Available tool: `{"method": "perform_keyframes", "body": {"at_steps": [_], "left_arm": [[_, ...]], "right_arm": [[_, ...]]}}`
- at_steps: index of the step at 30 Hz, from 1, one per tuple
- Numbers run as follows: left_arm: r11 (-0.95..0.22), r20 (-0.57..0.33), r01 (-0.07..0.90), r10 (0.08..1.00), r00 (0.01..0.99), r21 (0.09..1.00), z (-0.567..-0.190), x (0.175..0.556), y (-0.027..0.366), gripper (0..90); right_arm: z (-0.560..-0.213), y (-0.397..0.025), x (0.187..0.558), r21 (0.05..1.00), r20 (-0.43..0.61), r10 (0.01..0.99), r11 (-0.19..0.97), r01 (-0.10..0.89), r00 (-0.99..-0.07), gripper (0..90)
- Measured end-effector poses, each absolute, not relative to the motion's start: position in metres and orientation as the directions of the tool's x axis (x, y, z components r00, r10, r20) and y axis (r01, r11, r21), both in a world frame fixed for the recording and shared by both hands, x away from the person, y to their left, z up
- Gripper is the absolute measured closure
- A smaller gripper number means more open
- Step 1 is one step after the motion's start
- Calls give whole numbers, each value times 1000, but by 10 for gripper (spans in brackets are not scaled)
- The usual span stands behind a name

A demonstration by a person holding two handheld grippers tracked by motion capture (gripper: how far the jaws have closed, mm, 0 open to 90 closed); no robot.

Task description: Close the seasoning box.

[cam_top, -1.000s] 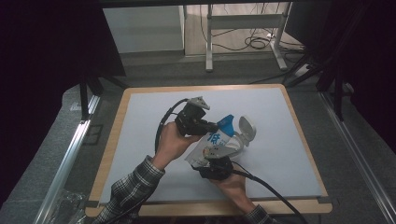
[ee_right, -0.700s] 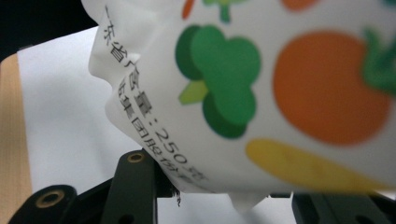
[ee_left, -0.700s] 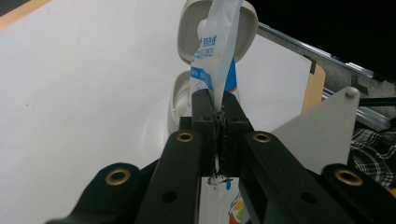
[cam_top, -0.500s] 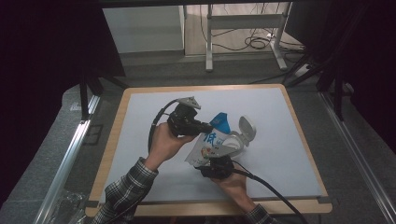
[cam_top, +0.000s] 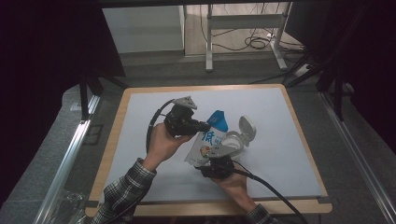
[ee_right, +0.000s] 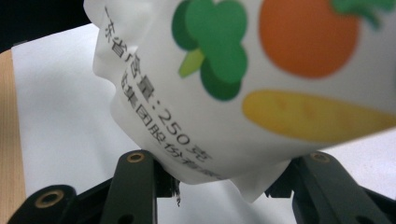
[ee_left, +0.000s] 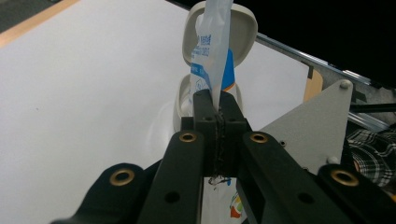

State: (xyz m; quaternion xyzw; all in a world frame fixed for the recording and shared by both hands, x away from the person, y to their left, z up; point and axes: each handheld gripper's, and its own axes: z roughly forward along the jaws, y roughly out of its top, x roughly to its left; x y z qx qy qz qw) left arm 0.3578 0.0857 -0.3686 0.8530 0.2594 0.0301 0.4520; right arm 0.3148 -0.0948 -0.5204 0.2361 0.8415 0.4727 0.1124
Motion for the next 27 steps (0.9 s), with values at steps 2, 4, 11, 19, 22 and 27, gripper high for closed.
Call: {"method": "perform_keyframes", "body": {"at_steps": [2, 4, 11, 19, 22, 27], "left_arm": [[-456, -177, 411, 471, 864, 789, -369, 358, 87, 892], [-450, -177, 409, 473, 863, 793, -369, 358, 88, 893], [-437, -168, 400, 479, 862, 806, -369, 358, 92, 892], [-424, -162, 399, 493, 855, 813, -370, 359, 97, 893], [-421, -162, 399, 495, 853, 814, -370, 360, 99, 892], [-409, -160, 403, 511, 844, 818, -371, 360, 106, 893]], "right_arm": [[-521, -94, 314, 848, 31, 504, 444, 289, -863, 558], [-521, -94, 313, 845, 35, 502, 446, 294, -864, 552], [-521, -94, 312, 838, 40, 500, 454, 301, -865, 537], [-522, -95, 311, 831, 50, 494, 462, 311, -868, 532], [-522, -95, 311, 827, 52, 494, 466, 315, -868, 532], [-523, -96, 312, 818, 58, 496, 473, 326, -867, 531]]}}
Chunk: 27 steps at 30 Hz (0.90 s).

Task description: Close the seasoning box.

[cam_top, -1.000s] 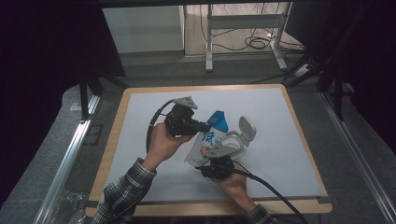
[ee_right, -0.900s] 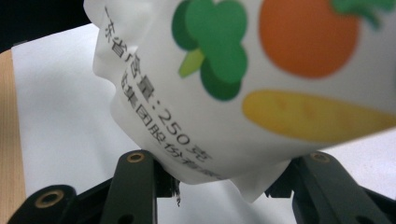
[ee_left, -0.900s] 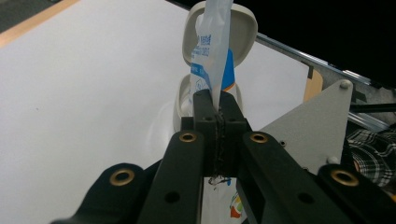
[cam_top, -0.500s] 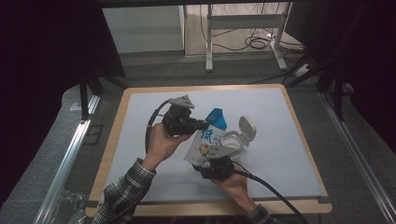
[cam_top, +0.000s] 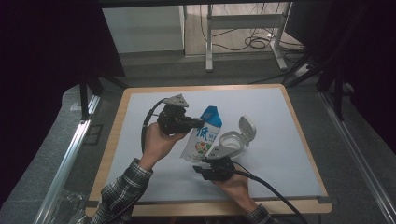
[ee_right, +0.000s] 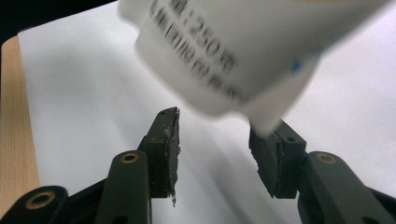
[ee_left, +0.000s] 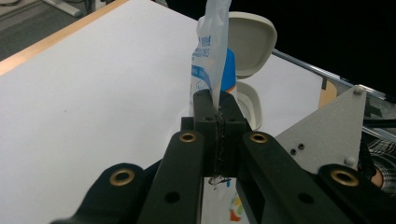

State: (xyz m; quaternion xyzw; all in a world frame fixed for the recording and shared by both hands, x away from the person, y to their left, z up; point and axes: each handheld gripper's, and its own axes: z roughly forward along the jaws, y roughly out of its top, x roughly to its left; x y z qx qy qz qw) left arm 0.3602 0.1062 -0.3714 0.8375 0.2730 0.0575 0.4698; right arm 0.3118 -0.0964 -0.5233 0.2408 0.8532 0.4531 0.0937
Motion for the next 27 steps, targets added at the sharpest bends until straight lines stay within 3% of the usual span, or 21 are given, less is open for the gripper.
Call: {"method": "perform_keyframes", "body": {"at_steps": [27], "left_arm": [[-378, -125, 409, 589, 799, 831, -404, 380, 131, 891]], "right_arm": [[-519, -118, 309, 796, 79, 502, 488, 358, -861, 547]]}}
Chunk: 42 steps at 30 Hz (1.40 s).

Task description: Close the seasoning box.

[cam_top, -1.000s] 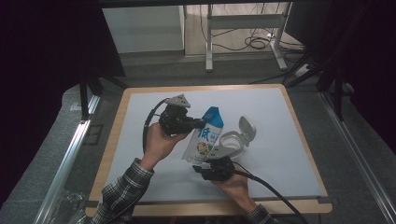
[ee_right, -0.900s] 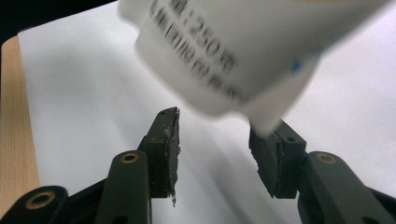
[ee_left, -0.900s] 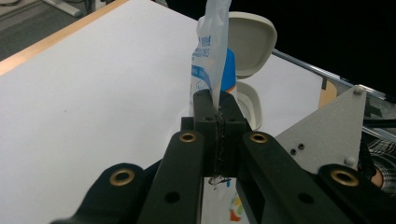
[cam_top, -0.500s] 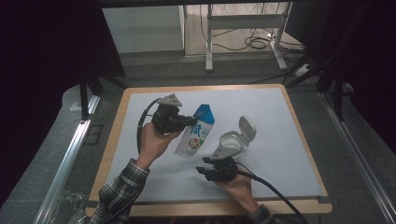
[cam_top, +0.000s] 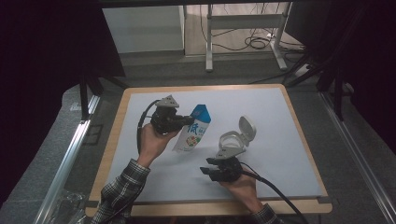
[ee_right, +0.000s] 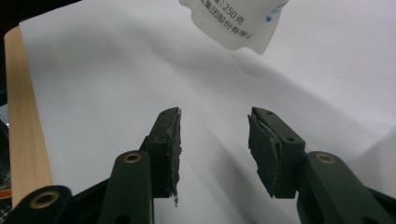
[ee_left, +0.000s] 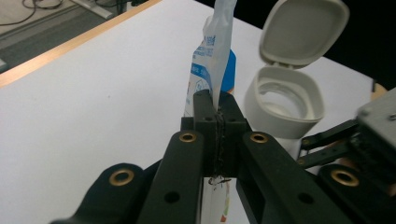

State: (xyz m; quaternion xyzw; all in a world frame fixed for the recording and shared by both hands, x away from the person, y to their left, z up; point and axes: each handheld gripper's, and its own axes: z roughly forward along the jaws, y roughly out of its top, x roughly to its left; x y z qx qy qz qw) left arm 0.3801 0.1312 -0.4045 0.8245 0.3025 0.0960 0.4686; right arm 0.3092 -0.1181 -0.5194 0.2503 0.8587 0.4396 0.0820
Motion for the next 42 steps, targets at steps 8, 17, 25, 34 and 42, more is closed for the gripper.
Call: {"method": "perform_keyframes", "body": {"at_steps": [8, 17, 25, 34, 42], "left_arm": [[-364, -128, 419, 609, 783, 832, -420, 386, 138, 891], [-344, -146, 431, 616, 774, 834, -428, 379, 154, 884], [-332, -141, 425, 626, 767, 842, -432, 364, 168, 866], [-307, -145, 423, 638, 756, 853, -441, 350, 181, 842], [-270, -158, 422, 652, 742, 865, -454, 337, 192, 816]], "right_arm": [[-519, -123, 309, 785, 63, 503, 508, 354, -862, 564], [-518, -128, 307, 781, 74, 505, 507, 365, -860, 593], [-520, -129, 304, 774, 84, 505, 510, 375, -859, 593], [-519, -131, 302, 767, 91, 496, 518, 379, -863, 578], [-517, -133, 299, 768, 68, 498, 527, 364, -865, 551]]}}
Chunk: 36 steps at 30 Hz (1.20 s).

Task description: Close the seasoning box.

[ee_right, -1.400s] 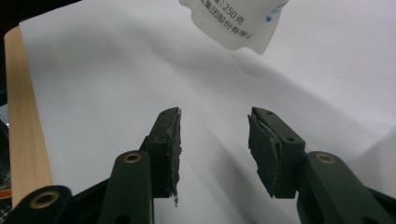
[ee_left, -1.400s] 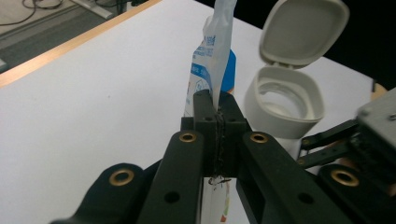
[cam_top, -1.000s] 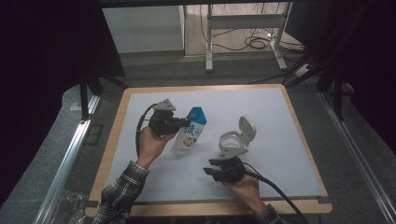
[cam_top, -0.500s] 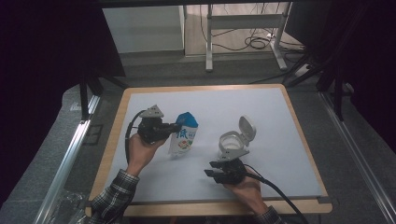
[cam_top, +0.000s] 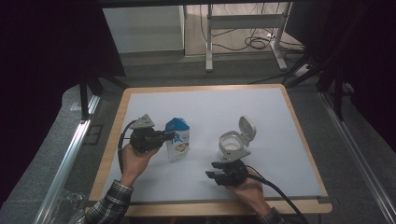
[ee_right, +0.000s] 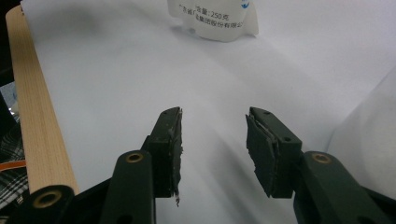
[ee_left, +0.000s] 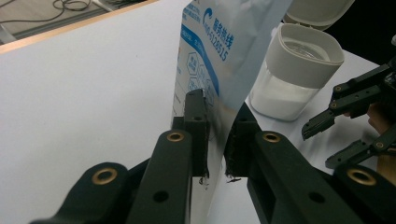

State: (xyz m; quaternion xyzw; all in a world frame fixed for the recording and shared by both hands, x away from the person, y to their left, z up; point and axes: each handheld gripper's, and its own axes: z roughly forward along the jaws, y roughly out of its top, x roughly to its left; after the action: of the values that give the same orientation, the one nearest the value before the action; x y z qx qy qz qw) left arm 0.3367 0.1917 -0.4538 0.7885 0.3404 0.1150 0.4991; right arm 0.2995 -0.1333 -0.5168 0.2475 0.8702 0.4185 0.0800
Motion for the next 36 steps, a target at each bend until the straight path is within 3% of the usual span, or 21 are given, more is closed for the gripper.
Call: {"method": "perform_keyframes", "body": {"at_steps": [14, 26, 29, 36], "left_arm": [[-267, -149, 423, 669, 728, 866, -464, 330, 193, 697], [-284, -109, 422, 707, 698, 861, -471, 323, 190, 450], [-295, -96, 426, 717, 690, 855, -474, 321, 189, 365], [-306, -85, 449, 742, 665, 839, -483, 313, 188, 285]], "right_arm": [[-517, -135, 297, 756, 49, 489, 552, 352, -871, 535], [-517, -142, 297, 755, 44, 494, 553, 353, -868, 541], [-516, -144, 297, 755, 40, 498, 553, 353, -866, 561], [-516, -151, 299, 740, 67, 499, 556, 378, -864, 655]]}}
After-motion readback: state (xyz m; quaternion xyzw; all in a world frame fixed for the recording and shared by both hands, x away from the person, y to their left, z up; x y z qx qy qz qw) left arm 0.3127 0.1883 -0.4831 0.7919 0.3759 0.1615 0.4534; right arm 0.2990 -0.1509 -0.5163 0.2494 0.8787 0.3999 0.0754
